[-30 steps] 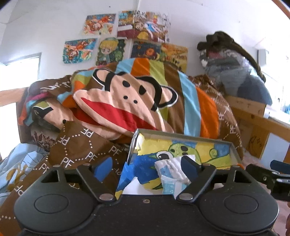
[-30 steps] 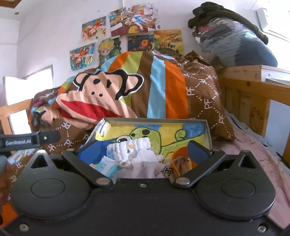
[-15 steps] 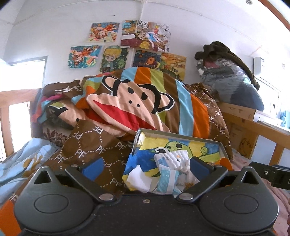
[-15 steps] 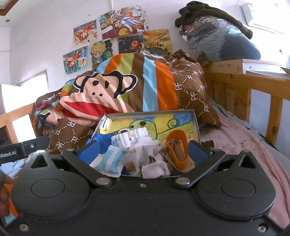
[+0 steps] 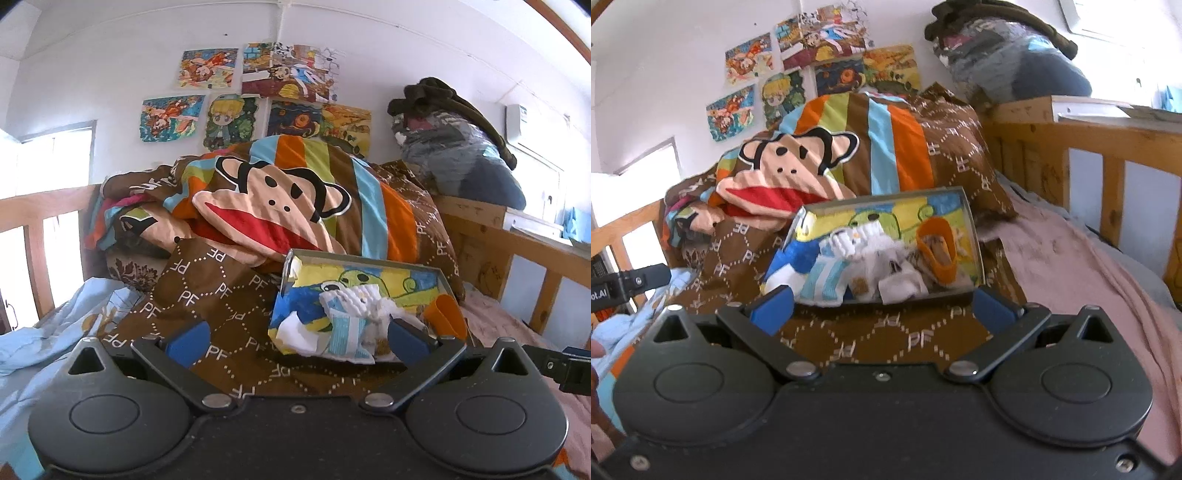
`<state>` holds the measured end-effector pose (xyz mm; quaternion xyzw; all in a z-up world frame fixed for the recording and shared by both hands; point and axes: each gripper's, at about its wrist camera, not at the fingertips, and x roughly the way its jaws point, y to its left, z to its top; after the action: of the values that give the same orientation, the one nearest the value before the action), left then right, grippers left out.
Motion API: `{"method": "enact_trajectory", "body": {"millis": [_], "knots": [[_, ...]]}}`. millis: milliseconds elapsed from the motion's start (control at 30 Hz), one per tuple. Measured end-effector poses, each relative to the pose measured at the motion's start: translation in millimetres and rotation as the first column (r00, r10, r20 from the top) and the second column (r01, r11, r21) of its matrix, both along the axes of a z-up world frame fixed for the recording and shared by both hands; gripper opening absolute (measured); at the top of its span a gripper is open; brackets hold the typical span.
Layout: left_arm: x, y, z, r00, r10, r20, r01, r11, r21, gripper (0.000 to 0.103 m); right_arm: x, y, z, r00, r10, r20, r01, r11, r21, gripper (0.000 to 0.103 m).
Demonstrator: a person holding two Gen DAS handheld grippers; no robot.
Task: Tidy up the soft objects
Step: 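Raise both tools away from the filled tray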
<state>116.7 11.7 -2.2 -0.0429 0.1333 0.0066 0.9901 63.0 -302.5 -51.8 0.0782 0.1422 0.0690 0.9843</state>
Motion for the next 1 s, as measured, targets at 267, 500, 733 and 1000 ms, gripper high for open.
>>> {"method": "enact_trajectory", "body": {"millis": [267, 500, 733, 1000], "knots": [[-37, -1, -12, 0.998, -0.012, -0.068, 0.013, 1.000, 0.008, 0.102, -49, 8, -8, 0.999, -0.022, -0.029, 0.022, 1.000, 0.002, 0.103], [-60, -7, -16, 0.993, -0.013, -0.116, 0.016, 1.000, 0.026, 0.102, -89, 19, -11, 0.999, -0.035, -0.040, 0.034, 0.999, -0.034, 0.103], [-75, -6, -13, 0.995, -0.009, -0.101, 0.012, 1.000, 0.029, 0.102, -127, 21, -7, 0.996, -0.093, -0.011, 0.093, 0.996, -0.018, 0.103], [-74, -5, -15, 0.993, -0.011, -0.116, 0.014, 1.000, 0.027, 0.102, -150, 23, -5, 0.995, -0.098, 0.025, 0.099, 0.994, -0.054, 0.103]]}}
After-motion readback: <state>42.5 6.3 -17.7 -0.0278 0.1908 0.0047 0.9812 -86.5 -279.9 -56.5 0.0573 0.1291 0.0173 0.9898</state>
